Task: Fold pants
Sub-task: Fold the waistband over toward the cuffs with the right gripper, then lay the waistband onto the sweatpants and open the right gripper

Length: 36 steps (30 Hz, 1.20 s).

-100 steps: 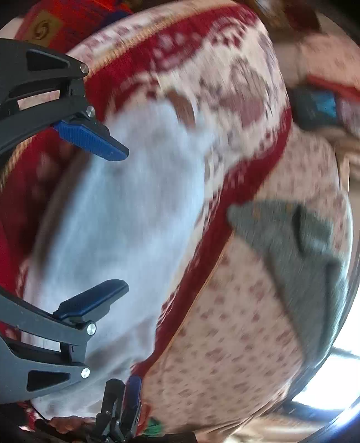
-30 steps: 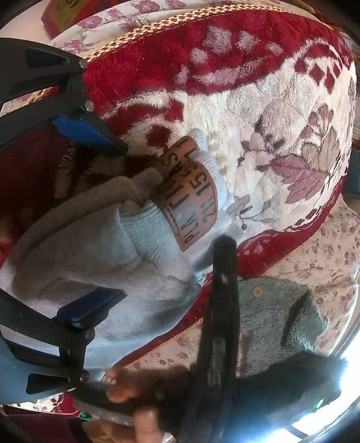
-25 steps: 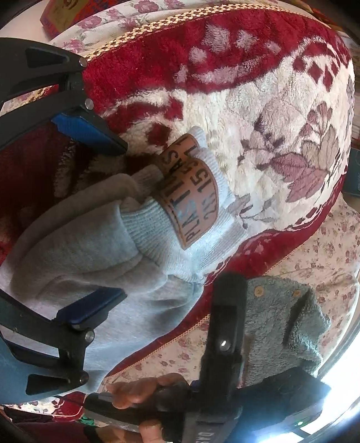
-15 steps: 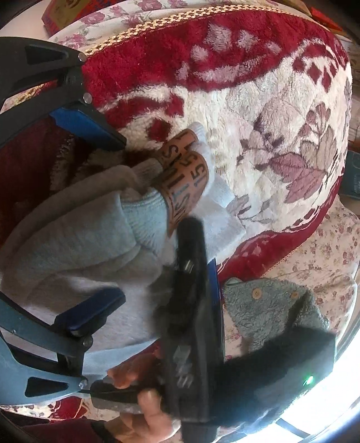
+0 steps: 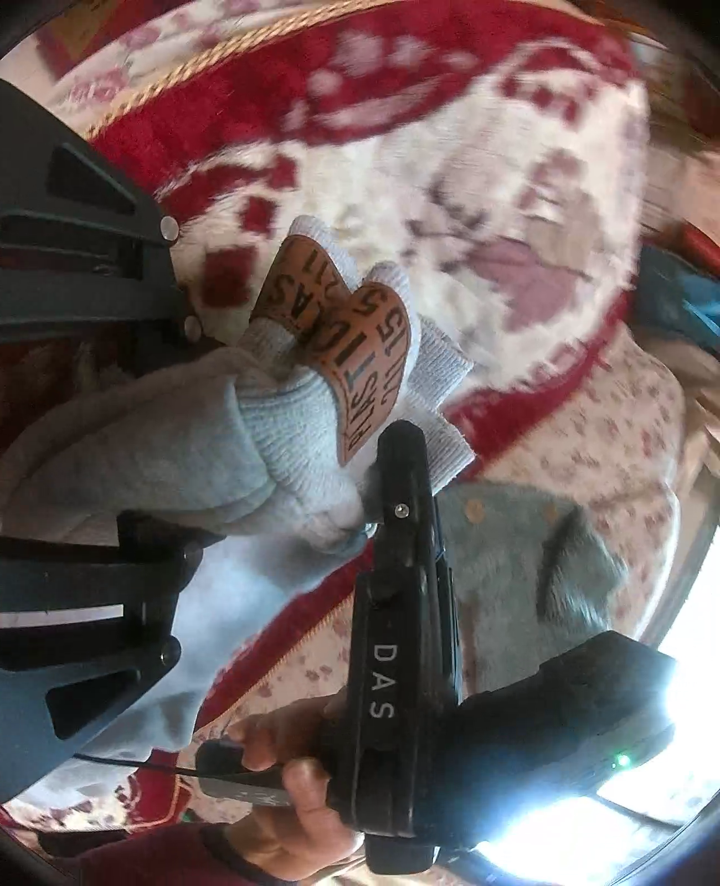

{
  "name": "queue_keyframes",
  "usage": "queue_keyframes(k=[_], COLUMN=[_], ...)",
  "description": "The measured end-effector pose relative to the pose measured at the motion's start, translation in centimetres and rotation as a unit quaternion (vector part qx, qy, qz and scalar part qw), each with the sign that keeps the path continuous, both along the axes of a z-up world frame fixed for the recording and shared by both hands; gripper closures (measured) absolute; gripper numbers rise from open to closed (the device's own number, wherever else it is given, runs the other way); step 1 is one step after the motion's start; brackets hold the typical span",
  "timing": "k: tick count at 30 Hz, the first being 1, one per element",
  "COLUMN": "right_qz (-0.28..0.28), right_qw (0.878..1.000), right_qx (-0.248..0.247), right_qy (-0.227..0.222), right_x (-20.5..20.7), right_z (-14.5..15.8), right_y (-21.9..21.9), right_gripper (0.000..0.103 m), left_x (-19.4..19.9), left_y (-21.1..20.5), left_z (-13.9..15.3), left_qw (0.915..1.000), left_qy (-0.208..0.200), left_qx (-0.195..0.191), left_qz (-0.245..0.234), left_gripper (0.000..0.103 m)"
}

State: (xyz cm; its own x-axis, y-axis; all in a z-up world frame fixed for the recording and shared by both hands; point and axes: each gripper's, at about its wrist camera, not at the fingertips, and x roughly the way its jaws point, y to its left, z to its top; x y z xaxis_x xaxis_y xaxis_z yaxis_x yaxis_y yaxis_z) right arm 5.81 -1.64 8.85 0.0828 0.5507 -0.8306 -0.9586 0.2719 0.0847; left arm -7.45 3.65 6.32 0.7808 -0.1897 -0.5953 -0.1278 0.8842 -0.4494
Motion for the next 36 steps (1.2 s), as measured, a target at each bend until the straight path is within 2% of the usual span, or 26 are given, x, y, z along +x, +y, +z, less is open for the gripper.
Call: queue_keyframes(k=[3,8,12,15,20,22,26,29,31,32,33,36], right_qz=[-0.007,-0.031,-0.064,-0.094,-0.161,-0.189,-0.246,-0.278,-0.302,-0.320,-0.333,-0.344], right_qw=[1.000,0.997,0.994,0.991,0.982,0.977,0.965,0.956,0.948,0.942,0.938,0.932], right_qx=[0.025,0.059,0.075,0.087,0.099,0.100,0.085,0.077,0.085,0.089,0.092,0.099], right_qy=[-0.009,-0.034,-0.048,-0.046,-0.019,-0.002,0.036,0.042,0.046,0.045,0.045,0.050], right_x=[-1.0,-3.3,-4.9,-5.9,-7.3,-7.9,-8.8,-9.6,-10.0,-10.2,-10.3,-11.0], right_z=[2.9,7.3,9.4,9.8,7.9,5.8,0.6,-1.4,-1.7,-1.7,-1.6,-1.1], right_y=[-1.8,-7.3,-12.8,-17.2,-25.4,-28.5,-32.8,-34.5,-35.9,-36.8,-37.3,-38.3], right_gripper=[0.092,0.092,0.092,0.092,0.092,0.091,0.090,0.085,0.069,0.052,0.040,0.038], left_x=[-1.0,-2.4,-3.5,-4.3,-5.6,-6.3,-7.1,-7.9,-8.4,-8.6,-8.9,-10.1], left_y=[-1.8,-5.9,-11.1,-15.2,-22.1,-24.1,-27.3,-28.8,-28.9,-28.9,-29.1,-30.1], left_z=[2.8,6.3,8.3,8.7,6.6,5.1,1.5,0.3,0.2,0.1,0.1,0.0], left_qw=[0.9991,0.9949,0.9887,0.9820,0.9669,0.9606,0.9513,0.9405,0.9374,0.9354,0.9323,0.9171], left_qy=[-0.027,-0.065,-0.087,-0.097,-0.096,-0.091,-0.057,-0.044,-0.045,-0.047,-0.048,-0.062], left_qx=[0.030,0.070,0.101,0.131,0.191,0.216,0.245,0.278,0.289,0.296,0.306,0.353], left_qz=[-0.012,-0.036,-0.070,-0.096,-0.139,-0.150,-0.178,-0.190,-0.188,-0.187,-0.187,-0.174], left_gripper=[0.073,0.074,0.074,0.074,0.074,0.074,0.065,0.061,0.059,0.057,0.056,0.051])
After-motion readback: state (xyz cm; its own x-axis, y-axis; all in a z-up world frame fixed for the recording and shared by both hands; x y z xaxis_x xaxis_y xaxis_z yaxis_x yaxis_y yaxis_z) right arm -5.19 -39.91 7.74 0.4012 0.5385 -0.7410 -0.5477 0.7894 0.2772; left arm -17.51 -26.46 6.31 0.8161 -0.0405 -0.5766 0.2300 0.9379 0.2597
